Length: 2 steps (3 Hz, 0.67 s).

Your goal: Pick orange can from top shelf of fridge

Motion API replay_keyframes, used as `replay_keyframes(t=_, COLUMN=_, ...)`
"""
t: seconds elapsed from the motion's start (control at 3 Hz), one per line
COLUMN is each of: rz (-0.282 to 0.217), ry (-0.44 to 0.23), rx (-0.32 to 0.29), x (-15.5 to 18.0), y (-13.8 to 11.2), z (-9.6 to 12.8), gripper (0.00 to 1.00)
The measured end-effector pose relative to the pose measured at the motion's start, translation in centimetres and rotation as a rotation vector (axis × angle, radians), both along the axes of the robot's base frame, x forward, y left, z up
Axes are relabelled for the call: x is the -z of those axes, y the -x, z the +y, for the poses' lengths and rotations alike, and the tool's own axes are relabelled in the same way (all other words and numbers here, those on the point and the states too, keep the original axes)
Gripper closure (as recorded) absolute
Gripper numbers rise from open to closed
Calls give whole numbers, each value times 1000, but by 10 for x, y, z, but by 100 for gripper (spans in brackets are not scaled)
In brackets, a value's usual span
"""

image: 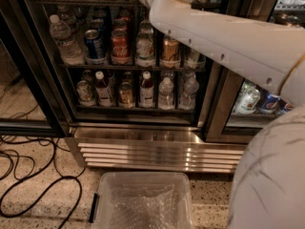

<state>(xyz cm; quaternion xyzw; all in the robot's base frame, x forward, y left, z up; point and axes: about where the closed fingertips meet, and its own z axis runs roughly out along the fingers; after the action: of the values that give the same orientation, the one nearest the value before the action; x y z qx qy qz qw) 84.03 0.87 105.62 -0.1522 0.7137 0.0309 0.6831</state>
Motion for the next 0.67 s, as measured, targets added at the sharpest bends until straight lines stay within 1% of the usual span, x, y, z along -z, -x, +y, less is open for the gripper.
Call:
replay_keyframes(t=0.33, rz=-5, ry=-1, rx=8, x=0, y=-2, z=-5, gripper=70)
replay_keyframes(t=0.67, rz=-5, ry=-1, rx=7, x=0, y=0, z=-3, gripper=93)
